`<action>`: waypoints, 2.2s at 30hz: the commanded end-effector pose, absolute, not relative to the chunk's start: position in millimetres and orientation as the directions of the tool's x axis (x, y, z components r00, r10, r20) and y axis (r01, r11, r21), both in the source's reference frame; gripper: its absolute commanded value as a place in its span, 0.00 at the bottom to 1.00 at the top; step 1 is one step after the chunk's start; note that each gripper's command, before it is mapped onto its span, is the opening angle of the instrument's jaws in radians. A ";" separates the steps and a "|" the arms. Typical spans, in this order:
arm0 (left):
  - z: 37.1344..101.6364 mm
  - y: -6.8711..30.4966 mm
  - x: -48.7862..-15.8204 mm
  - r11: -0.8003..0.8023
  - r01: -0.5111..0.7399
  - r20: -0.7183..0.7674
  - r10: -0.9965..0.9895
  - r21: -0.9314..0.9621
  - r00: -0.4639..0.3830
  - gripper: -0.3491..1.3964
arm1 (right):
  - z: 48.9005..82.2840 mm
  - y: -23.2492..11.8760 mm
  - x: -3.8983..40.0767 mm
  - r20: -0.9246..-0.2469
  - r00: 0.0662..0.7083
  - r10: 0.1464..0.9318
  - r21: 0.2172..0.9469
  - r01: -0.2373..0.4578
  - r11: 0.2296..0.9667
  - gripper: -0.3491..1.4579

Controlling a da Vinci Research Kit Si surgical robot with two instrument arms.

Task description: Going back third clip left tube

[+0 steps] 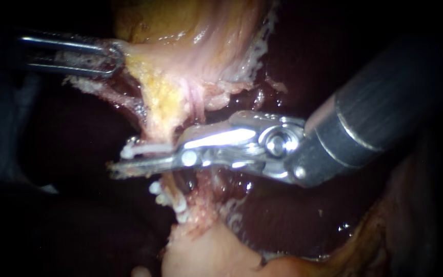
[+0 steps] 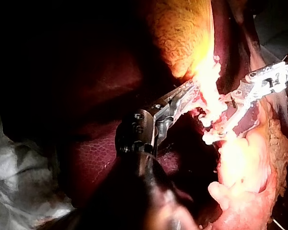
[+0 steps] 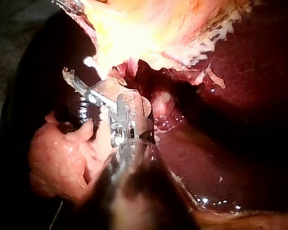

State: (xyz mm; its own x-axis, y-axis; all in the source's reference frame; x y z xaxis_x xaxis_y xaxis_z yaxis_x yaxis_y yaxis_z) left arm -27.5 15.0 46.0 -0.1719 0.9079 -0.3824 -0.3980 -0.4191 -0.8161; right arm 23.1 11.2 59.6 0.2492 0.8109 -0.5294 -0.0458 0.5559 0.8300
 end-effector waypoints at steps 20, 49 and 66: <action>46.2 15.1 -27.3 -0.420 -0.397 -0.383 0.908 -0.816 -0.173 0.00 | 57.5 11.0 9.4 -0.832 0.275 0.481 0.518 0.077 0.852 0.47; 47.2 15.2 -28.3 -0.422 -0.401 -0.386 0.907 -0.813 -0.170 0.00 | 55.3 11.6 0.9 -0.869 0.357 0.344 0.404 0.108 0.908 0.47; 51.4 14.6 -31.7 -0.434 -0.406 -0.399 0.901 -0.804 -0.171 0.00 | 55.3 11.6 0.6 -0.869 0.357 0.344 0.404 0.109 0.908 0.47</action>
State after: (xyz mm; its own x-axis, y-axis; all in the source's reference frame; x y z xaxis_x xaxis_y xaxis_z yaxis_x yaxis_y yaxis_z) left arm -31.7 14.6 51.4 -0.1698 0.9010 -0.3991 -0.4063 -0.4330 -0.8047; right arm 0.6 11.6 55.3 0.3566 0.3435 -0.8688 0.1092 0.9082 0.4040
